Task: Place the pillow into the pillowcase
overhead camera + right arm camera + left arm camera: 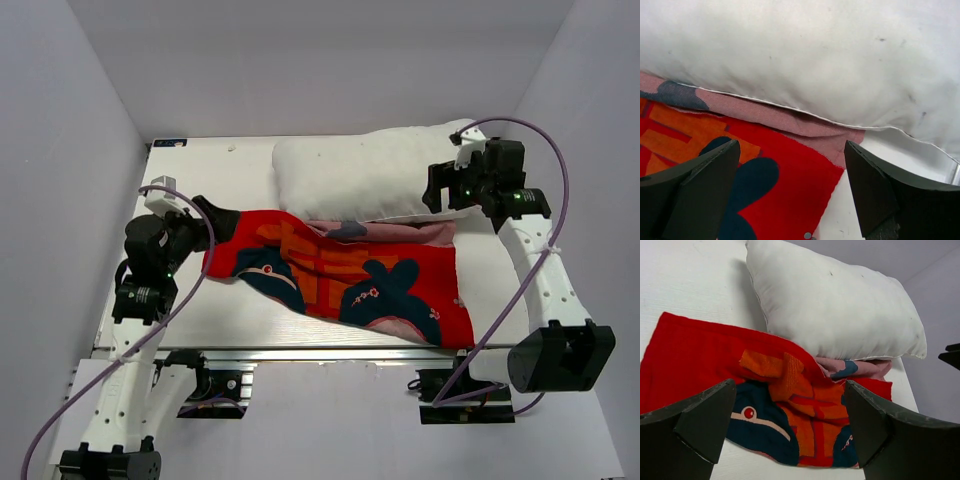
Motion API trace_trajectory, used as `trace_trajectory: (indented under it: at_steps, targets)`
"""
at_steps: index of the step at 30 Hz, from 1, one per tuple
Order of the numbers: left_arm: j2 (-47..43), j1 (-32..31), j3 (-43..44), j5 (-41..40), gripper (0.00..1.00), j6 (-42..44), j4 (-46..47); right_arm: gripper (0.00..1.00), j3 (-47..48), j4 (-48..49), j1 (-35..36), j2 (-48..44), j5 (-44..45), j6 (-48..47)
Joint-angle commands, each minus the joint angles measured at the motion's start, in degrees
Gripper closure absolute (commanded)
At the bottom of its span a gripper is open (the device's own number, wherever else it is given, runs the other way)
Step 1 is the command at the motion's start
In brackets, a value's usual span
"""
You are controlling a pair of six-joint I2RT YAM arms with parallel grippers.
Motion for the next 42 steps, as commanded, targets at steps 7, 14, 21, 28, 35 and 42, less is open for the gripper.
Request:
trace_trajectory:
  at_steps: [7, 14, 21, 28, 35, 42]
  targets:
    - [3.7, -4.2, 4.2, 3.1, 0.31, 2.6, -1.1, 0.11, 2.1, -1.9, 2.5, -1.2, -14.8, -19.7]
    - [10.0, -13.3, 6.3, -3.5, 0.89, 1.2, -3.7, 0.34, -3.7, -2.4, 6.1, -7.4, -31.4, -34.3]
    - [21.3, -19.1, 9.5, -9.1, 0.26, -1.2, -6.2, 0.18, -9.0, 7.8, 13.8, -9.1, -29.5, -19.8]
    - [28.8, -19.1, 11.4, -11.3, 0.18, -3.0, 0.8, 0.11, -13.7, 8.8, 13.9, -11.2, -25.5, -17.9]
    - [40.3, -20.1, 11.6, -10.2, 0.21, -19.5, 11.5, 0.11, -15.3, 10.4, 13.8, -11.8, -22.0, -18.1]
    - [48.9, -21.5, 18.6, -12.3, 0.36, -20.1, 6.9, 0.1, -16.8, 10.9, 13.9, -13.5, -19.8, -18.8]
